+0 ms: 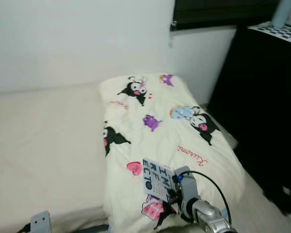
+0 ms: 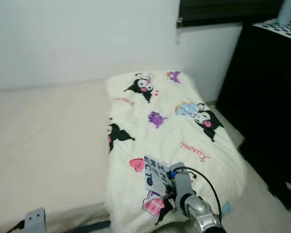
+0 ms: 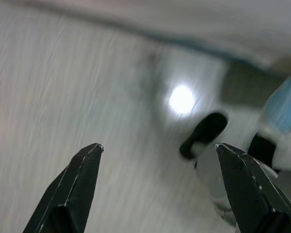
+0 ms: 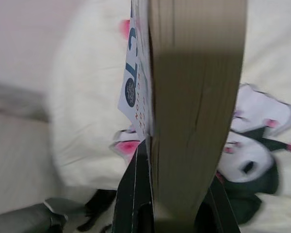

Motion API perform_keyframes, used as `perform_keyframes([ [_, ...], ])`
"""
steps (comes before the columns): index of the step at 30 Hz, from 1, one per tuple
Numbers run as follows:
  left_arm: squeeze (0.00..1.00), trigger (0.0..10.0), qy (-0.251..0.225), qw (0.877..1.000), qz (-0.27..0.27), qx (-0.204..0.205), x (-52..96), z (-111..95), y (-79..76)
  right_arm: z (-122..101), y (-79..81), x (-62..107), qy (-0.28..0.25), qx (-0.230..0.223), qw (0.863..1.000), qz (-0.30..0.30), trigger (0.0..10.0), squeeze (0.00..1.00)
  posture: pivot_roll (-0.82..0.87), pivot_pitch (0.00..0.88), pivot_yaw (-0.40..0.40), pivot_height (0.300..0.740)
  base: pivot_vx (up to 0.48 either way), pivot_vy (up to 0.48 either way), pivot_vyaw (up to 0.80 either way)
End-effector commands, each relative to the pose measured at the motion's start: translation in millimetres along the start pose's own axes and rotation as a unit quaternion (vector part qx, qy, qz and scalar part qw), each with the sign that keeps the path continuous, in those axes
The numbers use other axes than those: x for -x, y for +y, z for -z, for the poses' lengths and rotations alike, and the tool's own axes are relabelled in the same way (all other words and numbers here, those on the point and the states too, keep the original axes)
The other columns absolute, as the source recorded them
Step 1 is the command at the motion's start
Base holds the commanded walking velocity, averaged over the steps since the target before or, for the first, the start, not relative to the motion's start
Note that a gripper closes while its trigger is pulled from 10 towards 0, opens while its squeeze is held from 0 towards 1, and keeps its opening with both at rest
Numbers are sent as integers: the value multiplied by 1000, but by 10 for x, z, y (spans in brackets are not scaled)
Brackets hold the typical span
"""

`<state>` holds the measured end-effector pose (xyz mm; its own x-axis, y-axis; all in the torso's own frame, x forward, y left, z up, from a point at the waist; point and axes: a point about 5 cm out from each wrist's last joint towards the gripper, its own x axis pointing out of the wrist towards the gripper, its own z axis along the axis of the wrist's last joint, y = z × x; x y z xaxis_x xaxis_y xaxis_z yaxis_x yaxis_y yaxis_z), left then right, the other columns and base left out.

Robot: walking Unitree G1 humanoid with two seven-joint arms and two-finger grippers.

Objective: Clean up the room

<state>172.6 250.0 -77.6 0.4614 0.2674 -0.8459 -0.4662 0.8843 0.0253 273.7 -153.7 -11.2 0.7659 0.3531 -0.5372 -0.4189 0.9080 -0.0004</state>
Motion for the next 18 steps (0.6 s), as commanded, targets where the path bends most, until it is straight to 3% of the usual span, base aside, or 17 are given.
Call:
perform_keyframes([
  [1, 0, 10000, 24, 1000, -2, -10, 12, 159, -8, 10, 46, -11, -5, 8, 1000, -12, 10000, 0, -217, 89, -20, 740, -458, 0, 694],
  [18, 0, 10000, 4, 998, 37, -46, 3, 33, -176, -14, 118, -53, -18, 20, 999, -28, 10000, 0, -214, 91, -16, 740, -21, 0, 699],
])
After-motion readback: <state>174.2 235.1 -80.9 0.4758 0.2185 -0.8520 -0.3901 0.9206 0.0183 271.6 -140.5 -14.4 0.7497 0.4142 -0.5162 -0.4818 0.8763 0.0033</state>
